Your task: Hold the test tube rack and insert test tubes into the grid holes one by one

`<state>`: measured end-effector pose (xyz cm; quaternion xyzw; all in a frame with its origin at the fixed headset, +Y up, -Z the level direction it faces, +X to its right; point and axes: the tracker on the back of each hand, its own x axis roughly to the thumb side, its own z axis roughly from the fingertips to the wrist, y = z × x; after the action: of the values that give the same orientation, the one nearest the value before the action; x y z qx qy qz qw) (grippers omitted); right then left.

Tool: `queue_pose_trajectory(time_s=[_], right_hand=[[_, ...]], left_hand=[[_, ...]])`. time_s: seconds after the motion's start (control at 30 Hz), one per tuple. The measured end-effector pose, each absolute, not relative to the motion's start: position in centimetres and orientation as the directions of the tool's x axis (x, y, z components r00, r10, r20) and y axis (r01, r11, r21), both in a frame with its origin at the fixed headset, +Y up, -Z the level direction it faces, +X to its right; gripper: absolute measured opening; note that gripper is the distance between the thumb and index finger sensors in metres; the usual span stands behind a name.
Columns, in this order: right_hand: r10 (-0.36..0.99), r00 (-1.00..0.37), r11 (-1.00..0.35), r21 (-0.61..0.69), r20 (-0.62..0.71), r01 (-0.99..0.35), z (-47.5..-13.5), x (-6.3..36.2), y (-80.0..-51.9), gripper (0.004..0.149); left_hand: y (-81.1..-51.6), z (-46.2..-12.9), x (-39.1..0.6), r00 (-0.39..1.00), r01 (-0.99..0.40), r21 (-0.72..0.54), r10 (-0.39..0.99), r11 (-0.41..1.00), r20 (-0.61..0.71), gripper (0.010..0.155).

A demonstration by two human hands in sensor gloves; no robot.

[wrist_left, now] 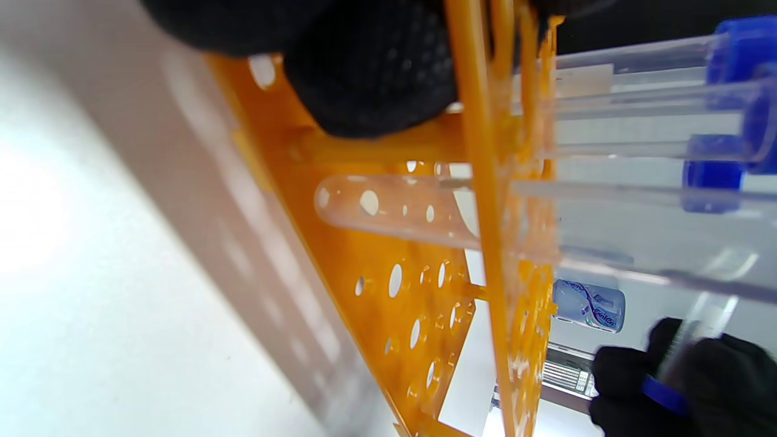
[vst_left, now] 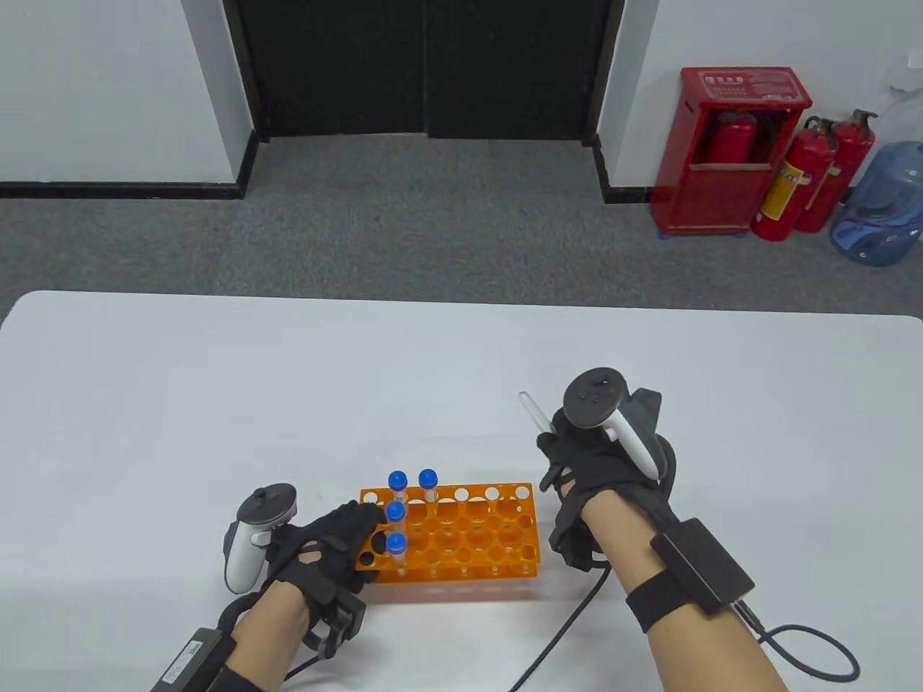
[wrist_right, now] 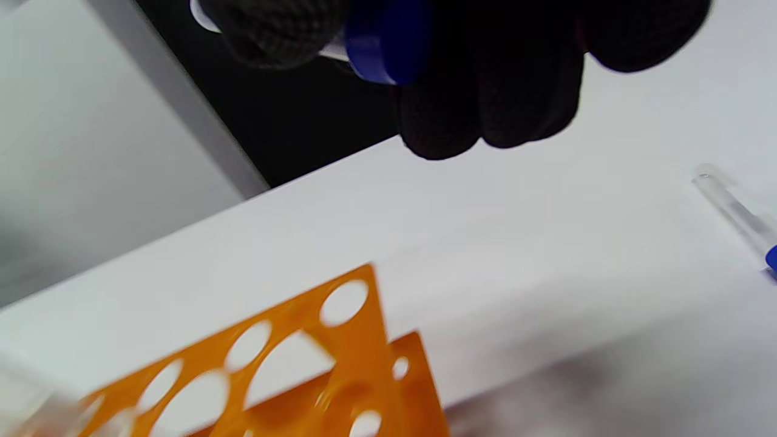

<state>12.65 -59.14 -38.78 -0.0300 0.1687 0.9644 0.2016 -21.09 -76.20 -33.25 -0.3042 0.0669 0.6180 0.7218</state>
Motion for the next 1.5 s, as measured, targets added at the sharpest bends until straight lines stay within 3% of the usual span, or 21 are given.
queue_pose_trajectory(time_s=[0.17,0.3,0.47,0.73,0.83,1.17,1.3,1.5], right_hand=[[0.225,-0.969,-0.896,0.412,0.107,-0.162,-37.0,9.3,-58.7,0.053],[0.088,-0.974,-0.931,0.365,0.210,-0.005,-35.6,7.3,-58.8,0.052],[-0.009,-0.961,-0.947,0.306,0.278,0.097,-34.5,5.7,-59.5,0.052],[-0.062,-0.935,-0.966,0.213,0.350,0.144,-33.2,3.4,-60.1,0.055],[-0.024,-0.929,-0.972,0.209,0.370,0.109,-33.0,2.9,-60.4,0.058],[0.264,-0.916,-0.964,0.118,0.301,-0.239,-32.2,3.7,-62.7,0.060],[0.296,-0.907,-0.954,0.046,0.300,-0.296,-31.9,4.2,-63.6,0.061],[0.329,-0.904,-0.943,0.039,0.273,-0.331,-31.7,4.1,-64.4,0.062]], left_hand=[[-76.2,-33.2,-21.0,0.224,-0.933,-0.357,0.848,0.045,-0.480,0.043],[-76.2,-33.2,-21.0,0.227,-0.932,-0.360,0.848,0.045,-0.479,0.043],[-76.2,-33.2,-21.0,0.225,-0.931,-0.363,0.848,0.041,-0.481,0.043],[-76.4,-33.3,-20.9,0.238,-0.927,-0.373,0.844,0.049,-0.481,0.043],[-76.4,-33.3,-20.8,0.242,-0.926,-0.375,0.844,0.053,-0.479,0.043],[-76.5,-33.2,-20.8,0.238,-0.928,-0.370,0.840,0.048,-0.488,0.043],[-76.5,-33.3,-20.8,0.240,-0.927,-0.373,0.840,0.049,-0.487,0.043],[-76.6,-33.3,-20.7,0.244,-0.926,-0.375,0.840,0.053,-0.485,0.043]])
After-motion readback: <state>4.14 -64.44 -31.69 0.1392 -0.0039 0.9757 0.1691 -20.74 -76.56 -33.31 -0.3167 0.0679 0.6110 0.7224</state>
